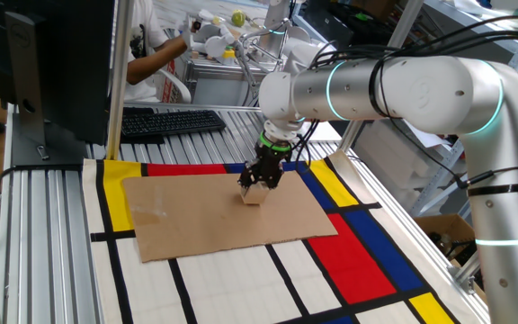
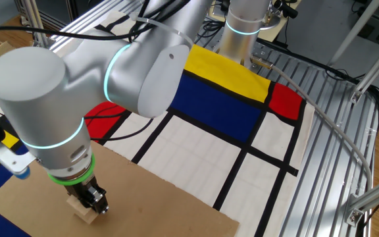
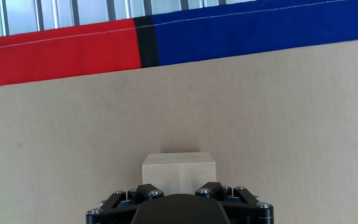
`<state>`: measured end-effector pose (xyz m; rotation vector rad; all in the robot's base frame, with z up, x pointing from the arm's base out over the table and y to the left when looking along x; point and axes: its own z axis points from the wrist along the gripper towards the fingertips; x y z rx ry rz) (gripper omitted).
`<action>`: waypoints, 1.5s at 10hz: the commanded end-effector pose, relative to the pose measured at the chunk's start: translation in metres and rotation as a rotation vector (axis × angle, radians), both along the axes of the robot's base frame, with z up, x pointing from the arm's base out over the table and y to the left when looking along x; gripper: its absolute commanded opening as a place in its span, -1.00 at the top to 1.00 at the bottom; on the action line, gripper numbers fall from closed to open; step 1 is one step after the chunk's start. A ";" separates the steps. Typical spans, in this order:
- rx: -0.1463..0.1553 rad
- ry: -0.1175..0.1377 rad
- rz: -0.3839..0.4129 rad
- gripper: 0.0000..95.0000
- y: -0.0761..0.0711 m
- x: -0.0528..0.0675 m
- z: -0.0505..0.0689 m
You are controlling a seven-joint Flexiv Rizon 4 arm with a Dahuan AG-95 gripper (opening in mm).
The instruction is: Grab the block and place it at the designated location
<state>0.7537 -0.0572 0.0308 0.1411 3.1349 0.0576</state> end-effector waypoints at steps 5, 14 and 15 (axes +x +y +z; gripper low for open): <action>0.003 -0.005 0.001 1.00 0.002 0.001 -0.005; -0.020 0.008 -0.023 -0.20 0.003 0.001 -0.008; -0.023 0.008 -0.023 -0.60 0.003 0.001 -0.008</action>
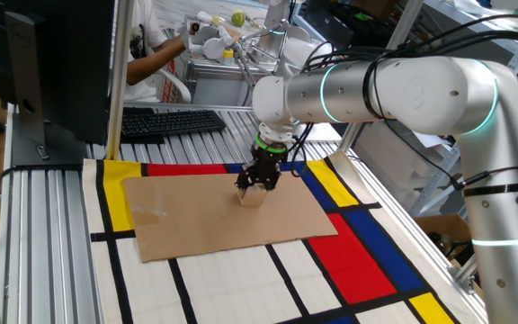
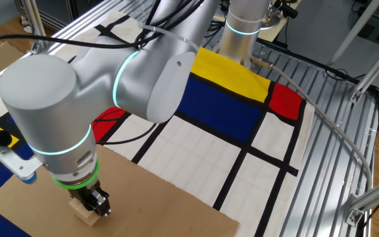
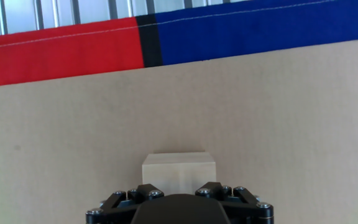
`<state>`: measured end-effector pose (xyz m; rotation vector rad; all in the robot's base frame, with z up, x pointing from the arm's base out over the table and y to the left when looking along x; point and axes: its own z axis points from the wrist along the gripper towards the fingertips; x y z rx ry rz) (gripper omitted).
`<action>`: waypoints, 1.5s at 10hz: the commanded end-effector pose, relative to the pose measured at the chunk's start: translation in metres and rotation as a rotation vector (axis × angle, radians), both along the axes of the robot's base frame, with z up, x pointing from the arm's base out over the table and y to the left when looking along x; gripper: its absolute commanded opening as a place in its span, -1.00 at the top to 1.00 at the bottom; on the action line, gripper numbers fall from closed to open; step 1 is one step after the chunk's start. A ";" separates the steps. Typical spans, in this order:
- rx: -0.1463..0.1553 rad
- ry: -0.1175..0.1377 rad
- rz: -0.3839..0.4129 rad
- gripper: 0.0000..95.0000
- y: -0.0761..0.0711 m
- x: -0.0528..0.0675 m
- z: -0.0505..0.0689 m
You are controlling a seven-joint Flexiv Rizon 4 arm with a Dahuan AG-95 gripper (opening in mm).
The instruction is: Grab the block and place it at the designated location
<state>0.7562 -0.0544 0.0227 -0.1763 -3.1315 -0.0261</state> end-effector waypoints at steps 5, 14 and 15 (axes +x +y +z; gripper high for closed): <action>-0.002 -0.014 0.003 -0.60 -0.001 -0.001 0.003; 0.001 -0.007 -0.006 -0.60 -0.009 -0.013 0.044; 0.001 -0.007 -0.006 -0.60 -0.009 -0.013 0.044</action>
